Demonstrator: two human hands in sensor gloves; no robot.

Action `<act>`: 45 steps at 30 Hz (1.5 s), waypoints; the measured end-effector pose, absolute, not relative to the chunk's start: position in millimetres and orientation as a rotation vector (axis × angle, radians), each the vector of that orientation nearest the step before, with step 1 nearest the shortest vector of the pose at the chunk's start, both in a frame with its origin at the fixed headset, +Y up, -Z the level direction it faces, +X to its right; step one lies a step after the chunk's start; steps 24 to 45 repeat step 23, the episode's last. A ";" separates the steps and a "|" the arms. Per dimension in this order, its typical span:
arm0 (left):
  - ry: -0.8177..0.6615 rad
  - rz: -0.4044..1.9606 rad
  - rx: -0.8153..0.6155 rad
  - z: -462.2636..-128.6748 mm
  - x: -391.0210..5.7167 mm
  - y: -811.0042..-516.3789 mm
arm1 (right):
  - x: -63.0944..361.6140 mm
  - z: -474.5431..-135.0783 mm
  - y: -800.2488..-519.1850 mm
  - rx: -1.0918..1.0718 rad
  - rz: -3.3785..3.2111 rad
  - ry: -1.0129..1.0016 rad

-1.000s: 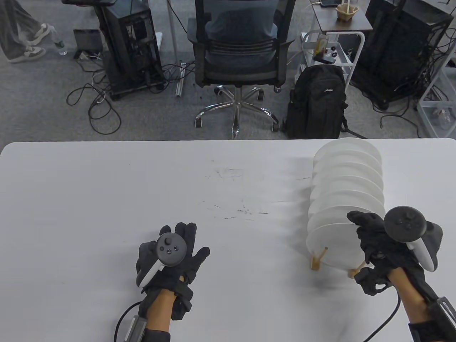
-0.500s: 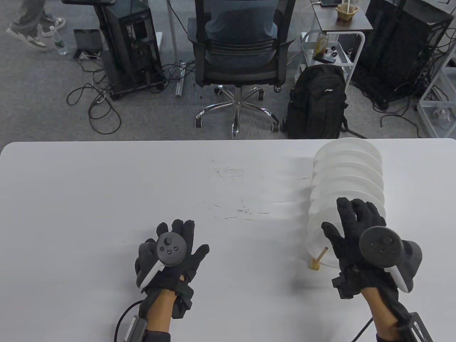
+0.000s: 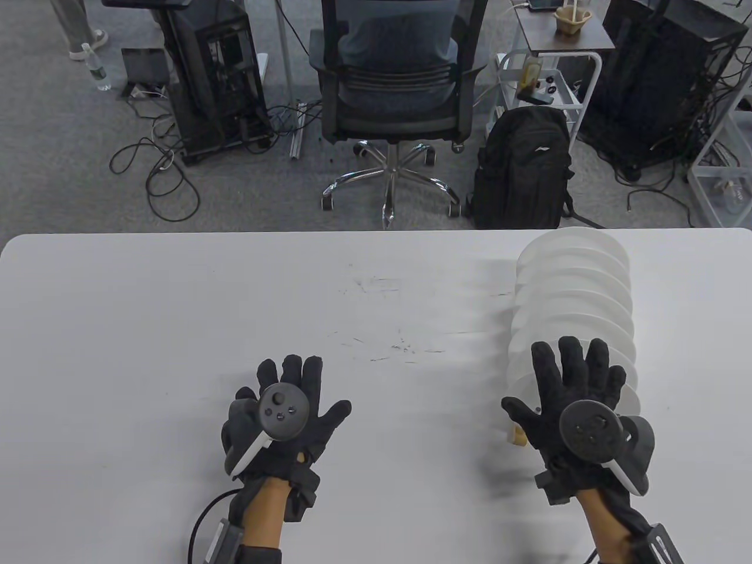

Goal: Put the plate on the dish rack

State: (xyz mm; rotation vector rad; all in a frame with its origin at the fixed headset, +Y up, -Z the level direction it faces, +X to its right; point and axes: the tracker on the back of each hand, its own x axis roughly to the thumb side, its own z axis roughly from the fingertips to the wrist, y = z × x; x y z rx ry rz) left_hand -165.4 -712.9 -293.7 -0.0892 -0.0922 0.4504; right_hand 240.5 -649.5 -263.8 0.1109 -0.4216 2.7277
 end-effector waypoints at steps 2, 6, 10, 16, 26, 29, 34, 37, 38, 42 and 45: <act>-0.092 0.448 -0.086 -293.1 -165.4 -711.7 | 240.7 -262.5 -651.5 0.115 2.722 -0.410; -0.100 0.438 -0.076 -292.1 -164.8 -710.1 | 240.8 -262.4 -654.8 0.110 2.727 -0.374; -0.103 0.432 -0.075 -290.9 -164.3 -709.5 | 239.5 -261.7 -656.1 0.121 2.719 -0.360; -0.109 0.433 -0.082 -290.1 -162.9 -708.2 | 239.3 -262.1 -656.4 0.121 2.722 -0.325; -0.108 0.427 -0.097 -289.6 -161.4 -708.3 | 239.8 -262.8 -656.5 0.122 2.709 -0.299; -0.108 0.427 -0.097 -289.6 -161.4 -708.3 | 239.8 -262.8 -656.5 0.122 2.709 -0.299; -0.108 0.427 -0.097 -289.6 -161.4 -708.3 | 239.8 -262.8 -656.5 0.122 2.709 -0.299; -0.108 0.427 -0.097 -289.6 -161.4 -708.3 | 239.8 -262.8 -656.5 0.122 2.709 -0.299; -0.108 0.427 -0.097 -289.6 -161.4 -708.3 | 239.8 -262.8 -656.5 0.122 2.709 -0.299; -0.108 0.427 -0.097 -289.6 -161.4 -708.3 | 239.8 -262.8 -656.5 0.122 2.709 -0.299; -0.108 0.427 -0.097 -289.6 -161.4 -708.3 | 239.8 -262.8 -656.5 0.122 2.709 -0.299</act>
